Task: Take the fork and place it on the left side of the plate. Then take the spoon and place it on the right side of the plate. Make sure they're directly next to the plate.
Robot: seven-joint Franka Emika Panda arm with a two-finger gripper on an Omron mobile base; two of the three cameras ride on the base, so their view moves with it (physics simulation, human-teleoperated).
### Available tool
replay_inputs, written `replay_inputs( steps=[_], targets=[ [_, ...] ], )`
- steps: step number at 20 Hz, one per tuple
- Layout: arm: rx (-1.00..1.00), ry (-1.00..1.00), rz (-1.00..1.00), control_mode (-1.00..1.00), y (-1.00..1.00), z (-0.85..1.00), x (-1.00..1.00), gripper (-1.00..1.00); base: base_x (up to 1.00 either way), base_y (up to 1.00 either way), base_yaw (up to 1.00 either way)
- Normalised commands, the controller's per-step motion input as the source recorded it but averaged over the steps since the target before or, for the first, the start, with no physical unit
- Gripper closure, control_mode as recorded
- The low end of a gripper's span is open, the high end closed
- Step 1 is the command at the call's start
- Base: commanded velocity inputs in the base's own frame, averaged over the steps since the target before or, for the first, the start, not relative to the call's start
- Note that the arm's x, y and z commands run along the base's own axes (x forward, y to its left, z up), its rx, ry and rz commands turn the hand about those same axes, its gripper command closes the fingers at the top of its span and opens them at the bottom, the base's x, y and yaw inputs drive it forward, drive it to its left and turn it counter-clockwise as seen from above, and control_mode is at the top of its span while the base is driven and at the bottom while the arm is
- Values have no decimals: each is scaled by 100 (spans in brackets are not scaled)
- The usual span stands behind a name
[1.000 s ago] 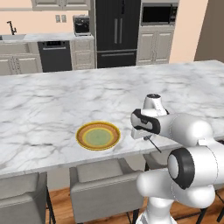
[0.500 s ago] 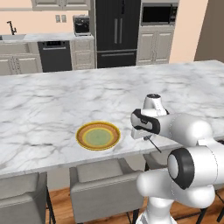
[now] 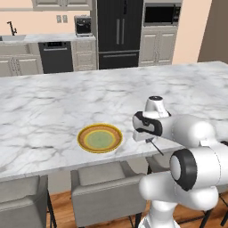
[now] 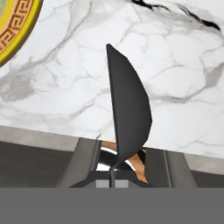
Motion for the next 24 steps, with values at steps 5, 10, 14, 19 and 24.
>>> replay_inputs(
  steps=[5,10,14,19,24],
  targets=[
    [0,2,0,-100,18,0,68,100,0,0,0],
    [0,2,0,-100,8,-1,67,100,0,0,0],
    [1,7,0,-100,9,-2,62,100,0,0,0],
    [0,3,-4,-100,20,-14,48,100,0,0,0],
    [0,1,-12,-100,27,-20,25,100,0,0,0]
  ],
)
